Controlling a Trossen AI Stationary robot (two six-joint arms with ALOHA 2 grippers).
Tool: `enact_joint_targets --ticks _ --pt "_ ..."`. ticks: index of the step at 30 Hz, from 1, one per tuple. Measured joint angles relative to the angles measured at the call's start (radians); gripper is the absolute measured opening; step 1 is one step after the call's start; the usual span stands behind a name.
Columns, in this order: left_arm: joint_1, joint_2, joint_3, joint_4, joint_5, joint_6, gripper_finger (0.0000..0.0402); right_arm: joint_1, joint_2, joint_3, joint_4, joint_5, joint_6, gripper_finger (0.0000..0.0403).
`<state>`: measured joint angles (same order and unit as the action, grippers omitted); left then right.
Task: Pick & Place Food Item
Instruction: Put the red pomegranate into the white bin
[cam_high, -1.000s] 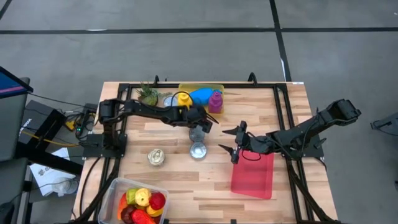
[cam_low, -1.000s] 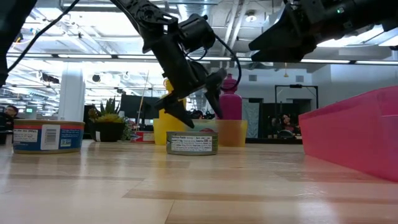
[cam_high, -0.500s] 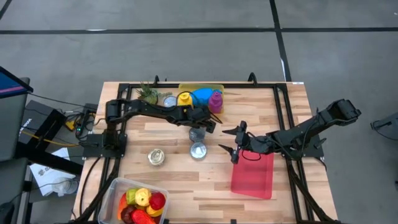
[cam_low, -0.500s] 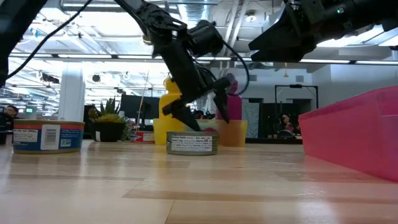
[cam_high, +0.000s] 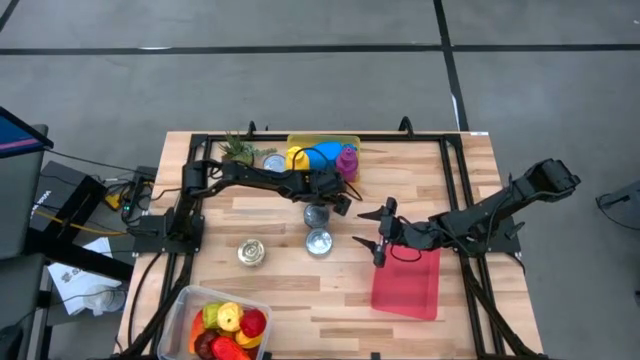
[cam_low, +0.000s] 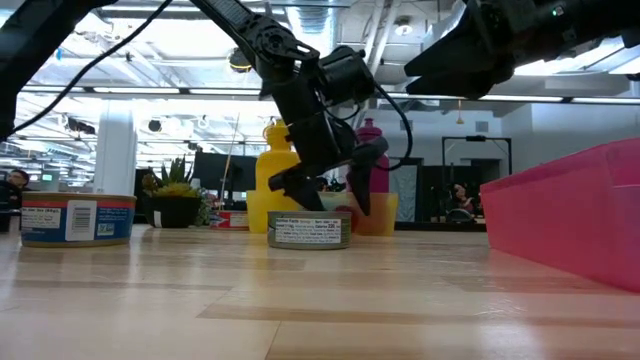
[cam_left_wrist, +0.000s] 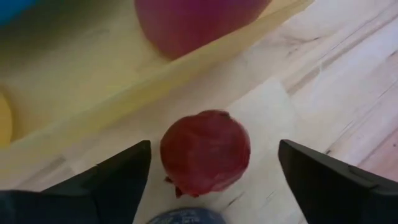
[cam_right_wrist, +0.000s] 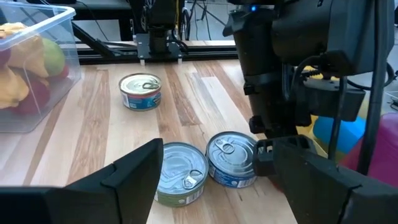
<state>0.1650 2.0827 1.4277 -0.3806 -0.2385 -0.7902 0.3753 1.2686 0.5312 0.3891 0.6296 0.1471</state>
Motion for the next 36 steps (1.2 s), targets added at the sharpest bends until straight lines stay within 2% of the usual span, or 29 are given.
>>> enact_joint_targets --ticks 5,13,25,36 --pt "0.000 0.000 0.000 -0.001 0.000 0.000 0.0271 0.000 0.000 0.000 -0.009 0.000 0.003 0.0291" --pt "0.000 0.000 0.000 -0.011 0.000 0.008 0.0130 0.000 0.000 0.000 -0.011 0.000 0.003 0.0291" --pt "-0.028 -0.030 -0.001 -0.073 0.005 0.097 0.0128 0.004 0.000 0.000 -0.016 0.000 0.003 0.0291" --pt "-0.146 -0.255 -0.001 -0.126 -0.186 0.264 0.0126 0.004 0.000 0.000 -0.030 0.000 0.002 0.0291"
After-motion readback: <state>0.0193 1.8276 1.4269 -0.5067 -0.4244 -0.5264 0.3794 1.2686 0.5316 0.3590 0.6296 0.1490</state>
